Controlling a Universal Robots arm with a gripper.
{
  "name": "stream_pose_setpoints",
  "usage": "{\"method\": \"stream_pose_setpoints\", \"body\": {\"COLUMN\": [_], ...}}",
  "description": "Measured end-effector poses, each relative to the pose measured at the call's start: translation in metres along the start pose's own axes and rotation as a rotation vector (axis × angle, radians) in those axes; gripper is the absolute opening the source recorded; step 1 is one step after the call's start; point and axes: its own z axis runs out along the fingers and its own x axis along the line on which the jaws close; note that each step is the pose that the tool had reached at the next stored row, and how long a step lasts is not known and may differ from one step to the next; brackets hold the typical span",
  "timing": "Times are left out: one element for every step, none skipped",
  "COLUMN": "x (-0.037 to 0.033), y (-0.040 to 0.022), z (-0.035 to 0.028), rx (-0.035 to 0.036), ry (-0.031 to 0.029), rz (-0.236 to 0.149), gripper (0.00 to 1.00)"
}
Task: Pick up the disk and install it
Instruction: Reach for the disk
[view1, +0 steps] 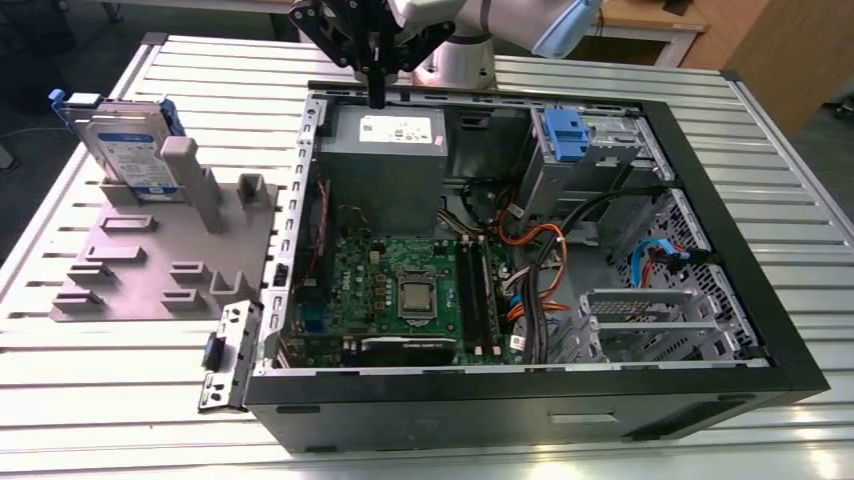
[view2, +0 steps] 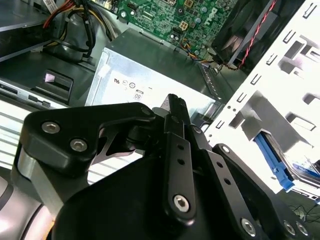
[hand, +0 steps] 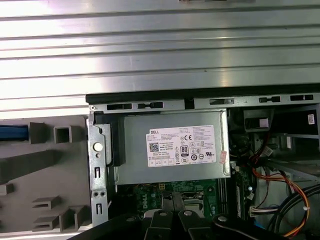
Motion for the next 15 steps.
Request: {"method": "stream_pose_setpoints", "body": {"x": [0.0001,0.0003,0.0005,0.0006,0.0006,0.0009,0.0012,0.0017,0.0022,0.003,0.0036,0.0042,0.0044,0.0044,0.0044], "y": [0.0,0.0,0.0,0.0,-0.0001,-0.0001,-0.0001,-0.0002,-0.0002,-0.0002,-0.0003,-0.0003,-0.0003,-0.0003,-0.0003], "z": [0.0,0.0,0.0,0.0,0.0,0.0,0.0,0.0,0.0,-0.0001,-0.0001,-0.0001,-0.0001,-0.0001,-0.0001], "rx": [-0.0001,-0.0001,-0.0001,-0.0001,0.0,0.0,-0.0001,-0.0001,-0.0001,0.0,0.0,0.0,-0.0001,0.0,0.0], "ry": [0.0,0.0,0.0,0.0,0.0,0.0,0.0,0.0,0.0,0.0,0.0,0.0,0.0,0.0,0.0], "rz": [0.0,0.0,0.0,0.0,0.0,0.0,0.0,0.0,0.0,0.0,0.0,0.0,0.0,0.0,0.0], "gripper": [0.11,0.11,0.11,0.11,0.11,0.11,0.11,0.11,0.11,0.11,0.11,0.11,0.11,0.11,0.11]}}
